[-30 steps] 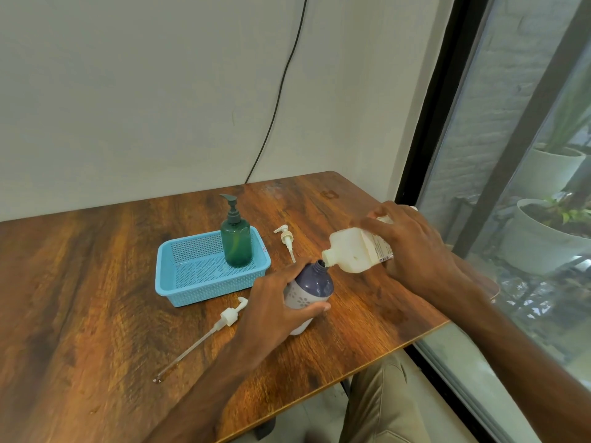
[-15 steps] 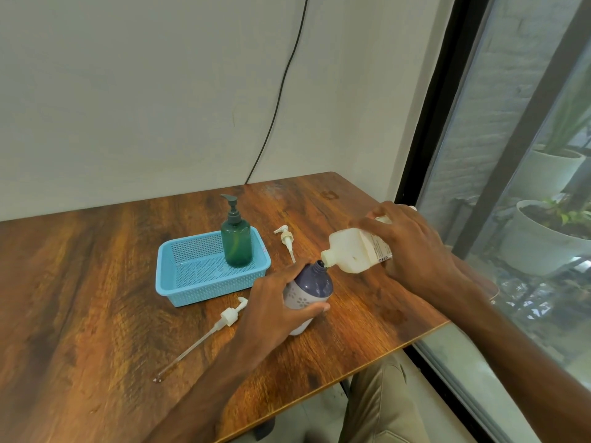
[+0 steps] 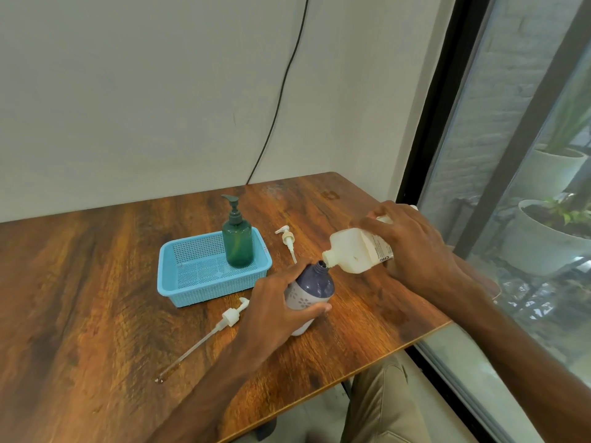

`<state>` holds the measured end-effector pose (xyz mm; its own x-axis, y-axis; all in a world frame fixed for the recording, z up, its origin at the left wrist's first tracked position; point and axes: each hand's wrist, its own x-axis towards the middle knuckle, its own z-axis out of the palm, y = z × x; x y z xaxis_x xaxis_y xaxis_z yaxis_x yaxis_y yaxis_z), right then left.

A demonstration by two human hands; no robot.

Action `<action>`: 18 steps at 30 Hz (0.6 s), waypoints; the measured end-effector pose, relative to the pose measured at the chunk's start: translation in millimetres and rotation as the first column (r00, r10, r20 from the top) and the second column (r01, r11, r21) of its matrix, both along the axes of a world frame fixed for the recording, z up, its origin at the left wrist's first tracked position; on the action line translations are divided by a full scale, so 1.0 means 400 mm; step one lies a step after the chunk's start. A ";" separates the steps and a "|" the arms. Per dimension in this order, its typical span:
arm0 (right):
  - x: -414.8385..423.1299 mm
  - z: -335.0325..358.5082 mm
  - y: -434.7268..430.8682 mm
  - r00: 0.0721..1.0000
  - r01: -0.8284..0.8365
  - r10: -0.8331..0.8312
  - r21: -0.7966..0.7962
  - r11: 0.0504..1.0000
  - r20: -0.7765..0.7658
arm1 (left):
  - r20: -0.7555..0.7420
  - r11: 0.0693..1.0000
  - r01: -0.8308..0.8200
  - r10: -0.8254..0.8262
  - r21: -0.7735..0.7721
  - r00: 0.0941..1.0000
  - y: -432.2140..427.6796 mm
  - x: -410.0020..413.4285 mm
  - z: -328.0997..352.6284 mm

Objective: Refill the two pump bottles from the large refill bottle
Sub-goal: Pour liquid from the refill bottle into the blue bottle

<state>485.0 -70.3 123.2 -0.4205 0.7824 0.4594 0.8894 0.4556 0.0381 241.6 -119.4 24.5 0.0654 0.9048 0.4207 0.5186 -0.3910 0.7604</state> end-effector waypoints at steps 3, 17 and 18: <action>0.000 -0.001 0.002 1.000 -0.005 0.004 0.004 1.000 0.006 | -0.003 1.000 -0.002 0.002 -0.015 1.000 0.001 -0.002 -0.004; -0.003 0.001 0.007 1.000 -0.006 0.006 0.006 1.000 0.005 | -0.011 1.000 -0.022 0.022 -0.012 1.000 0.004 -0.003 -0.010; -0.003 0.001 0.007 1.000 -0.005 0.005 0.003 1.000 0.007 | -0.009 1.000 -0.017 0.017 -0.013 1.000 0.003 -0.004 -0.009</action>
